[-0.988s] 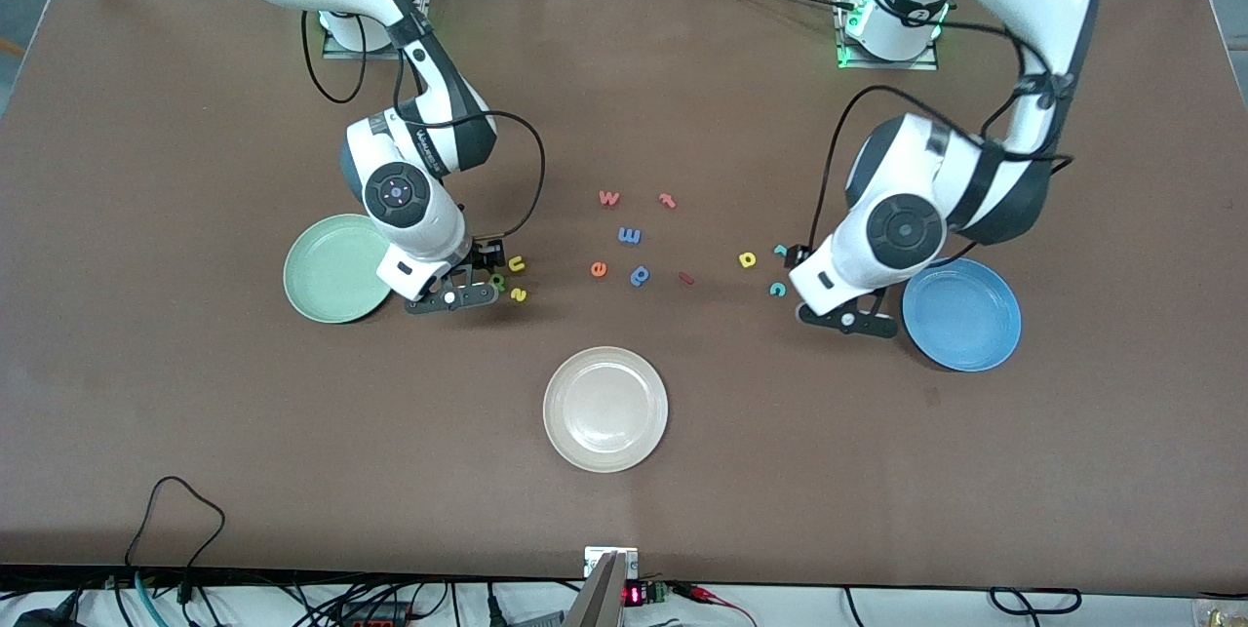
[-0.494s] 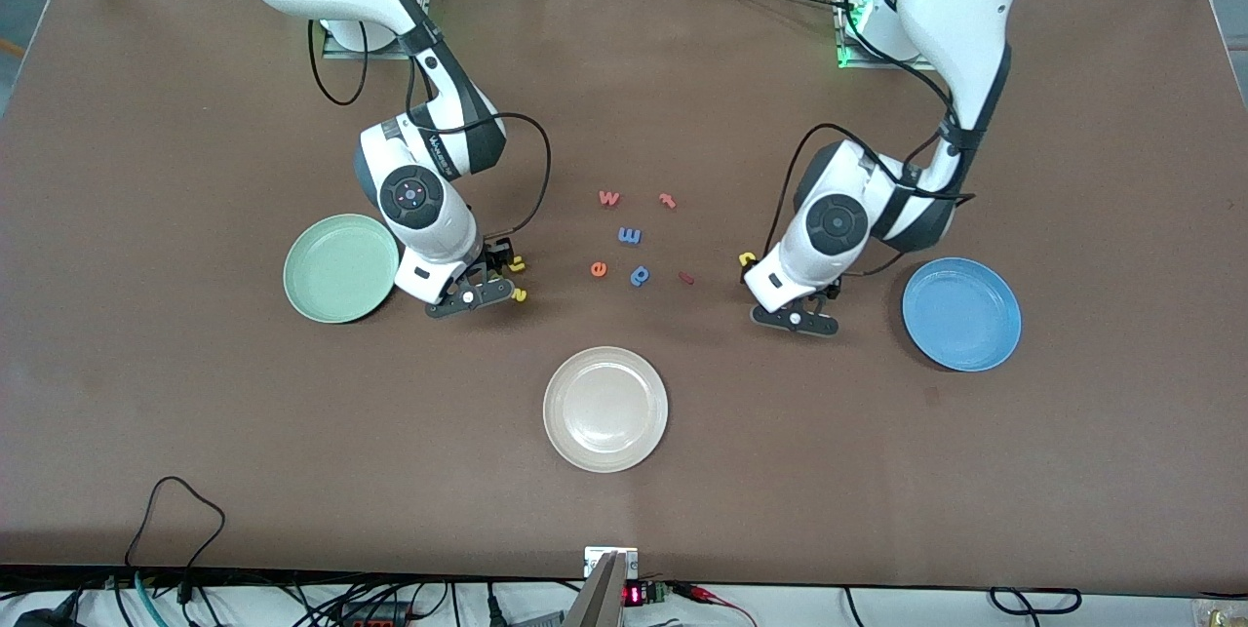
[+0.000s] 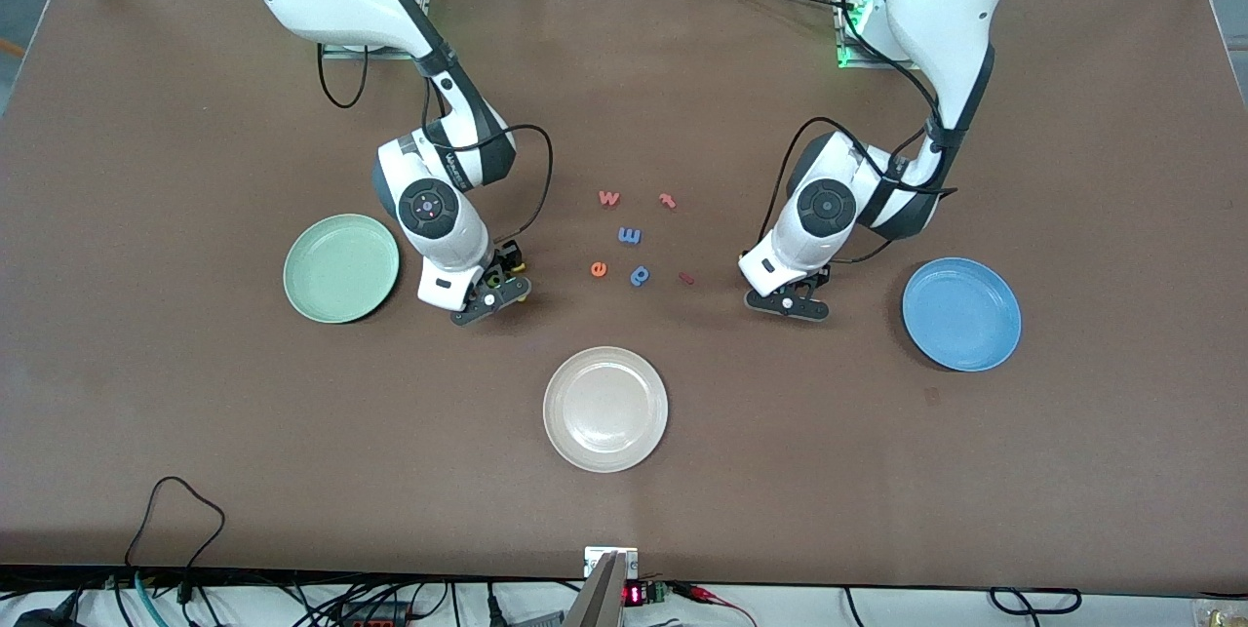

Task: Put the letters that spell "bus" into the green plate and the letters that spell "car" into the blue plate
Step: 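Grasp the cyan c with the left gripper while the right gripper grasps green d, then place the cyan c on the blue plate while the right gripper places d on green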

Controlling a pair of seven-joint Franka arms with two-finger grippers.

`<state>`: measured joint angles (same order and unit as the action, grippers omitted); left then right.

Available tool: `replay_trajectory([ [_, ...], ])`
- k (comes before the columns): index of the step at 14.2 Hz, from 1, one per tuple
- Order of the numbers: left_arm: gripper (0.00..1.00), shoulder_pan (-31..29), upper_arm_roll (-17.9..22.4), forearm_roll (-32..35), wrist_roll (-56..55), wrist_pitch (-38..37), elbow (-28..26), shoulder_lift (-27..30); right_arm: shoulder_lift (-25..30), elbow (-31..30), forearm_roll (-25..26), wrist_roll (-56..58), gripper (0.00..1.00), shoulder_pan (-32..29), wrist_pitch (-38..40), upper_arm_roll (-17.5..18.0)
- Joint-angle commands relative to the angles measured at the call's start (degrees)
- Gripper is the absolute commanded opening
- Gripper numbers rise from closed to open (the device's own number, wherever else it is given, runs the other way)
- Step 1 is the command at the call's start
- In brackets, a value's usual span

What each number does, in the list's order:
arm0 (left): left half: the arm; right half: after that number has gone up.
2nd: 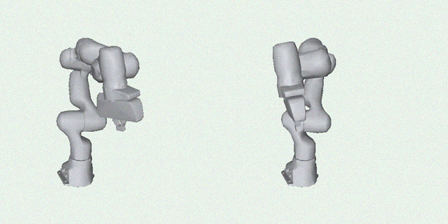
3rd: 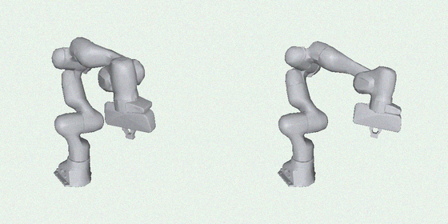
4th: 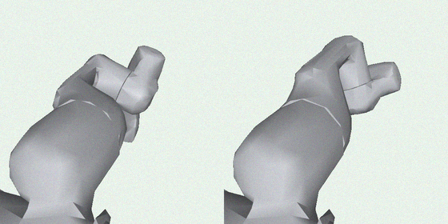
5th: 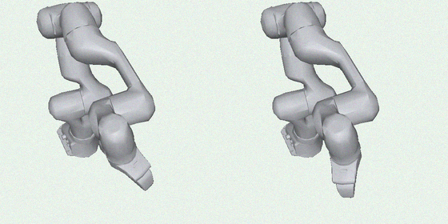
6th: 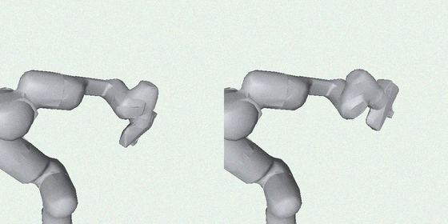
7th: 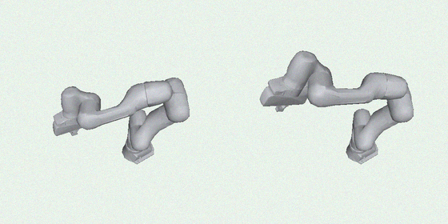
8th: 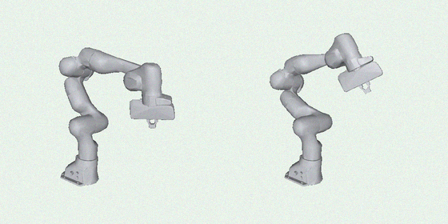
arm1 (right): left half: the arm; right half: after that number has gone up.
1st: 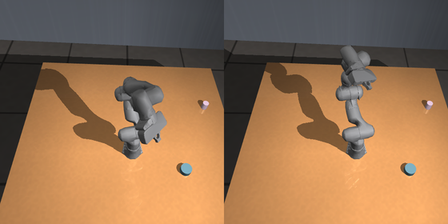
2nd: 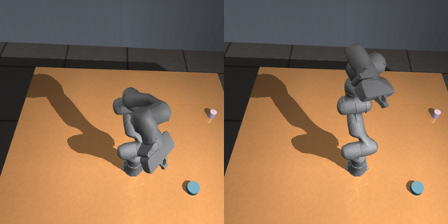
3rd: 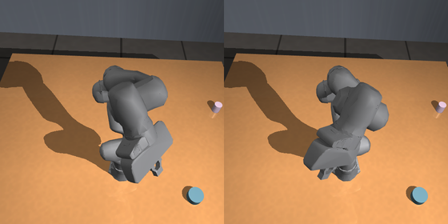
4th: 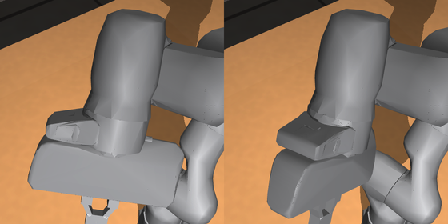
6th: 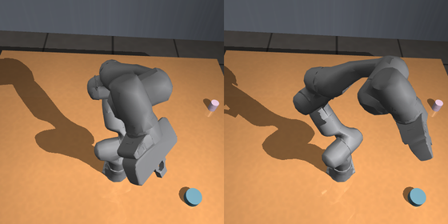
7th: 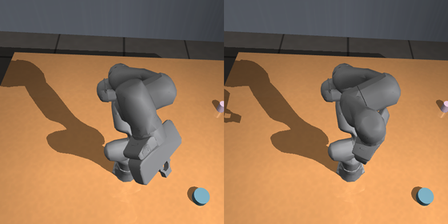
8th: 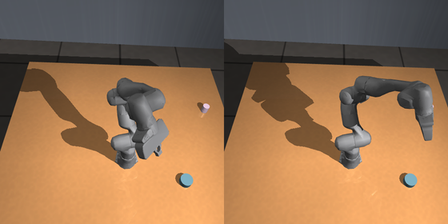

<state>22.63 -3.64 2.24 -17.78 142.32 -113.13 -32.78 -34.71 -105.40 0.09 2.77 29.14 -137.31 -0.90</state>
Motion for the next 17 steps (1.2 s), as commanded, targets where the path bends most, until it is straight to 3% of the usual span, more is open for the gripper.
replay_trajectory([
  [1,0.38,0.7,0.6,0.0,-0.2,0.7,-1.5,1.5,-0.9,1.3,0.3,2.2,0.68,0.4,-0.4,0.0],
  [4,0.3,0.4,0.8,2.1,0.1,1.4,-1.0,1.3,-1.5,1.2,0.6,3.2,0.68,0.9,-2.1,0.0],
  [11,0.28,0.3,0.7,3.5,-0.5,3.6,-0.9,0.5,-2.2,0.8,2.4,4.8,0.68,0.7,-2.1,-0.2],
  [14,0.16,0.0,0.9,3.5,0.1,3.1,-0.9,1.2,-2.3,0.8,2.4,4.7,0.59,0.8,-2.1,-0.2],
  [17,0.15,-1.7,1.8,3.5,3.7,-4.5,1.3,4.6,-2.3,0.9,2.3,4.5,0.4,0.8,-2.0,-0.2],
])
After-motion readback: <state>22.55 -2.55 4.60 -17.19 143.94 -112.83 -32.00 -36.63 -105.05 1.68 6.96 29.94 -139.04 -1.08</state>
